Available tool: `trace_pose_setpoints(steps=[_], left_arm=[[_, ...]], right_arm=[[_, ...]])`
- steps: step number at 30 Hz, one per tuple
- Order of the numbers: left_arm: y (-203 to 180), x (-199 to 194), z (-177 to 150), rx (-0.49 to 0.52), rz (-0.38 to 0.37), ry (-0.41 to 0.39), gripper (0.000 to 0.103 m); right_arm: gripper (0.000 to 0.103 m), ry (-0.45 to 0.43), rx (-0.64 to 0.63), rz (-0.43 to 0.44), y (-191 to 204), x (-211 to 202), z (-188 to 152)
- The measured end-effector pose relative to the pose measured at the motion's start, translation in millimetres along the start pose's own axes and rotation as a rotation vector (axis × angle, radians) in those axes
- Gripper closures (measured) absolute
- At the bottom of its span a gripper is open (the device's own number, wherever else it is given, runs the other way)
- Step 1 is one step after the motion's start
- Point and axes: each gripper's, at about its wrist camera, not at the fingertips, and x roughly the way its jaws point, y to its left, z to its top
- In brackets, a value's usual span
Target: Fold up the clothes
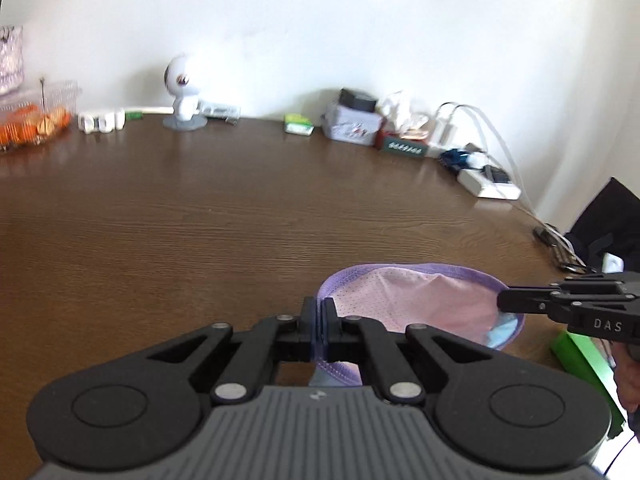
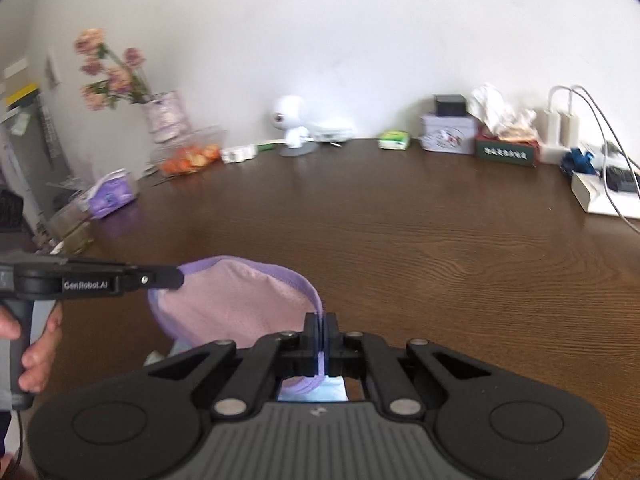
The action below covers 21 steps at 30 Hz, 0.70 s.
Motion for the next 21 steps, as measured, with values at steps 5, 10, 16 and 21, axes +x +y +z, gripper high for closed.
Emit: trace_pose_setpoints(steps=[5,10,16,21], left_arm=[[-24.1,-51.5,-48.7,0.036,0.025,-0.033,0.101],[-28.3,-71.1,-99.0,0.032,0.05,0.011,0.097],[-7.3,-111.7,-98.9,-0.061,-0.034,-0.062,0.061],[-23.7,-76.4,-72.4,-0.073,-0.063,-0.069,0.061]], right_arm=[[0.102,0.022,-0.122,0.055,28.8,-43.6,-37.3],[0.1,0.107,-0.228,0.099,46.2,-66.5,-89.9],[0.073,0.015,-0.261,0.094,59.5,-96.5,-92.9],[0.072,-0.076,-0.141,0.064,64.9,-66.6,-62.9]])
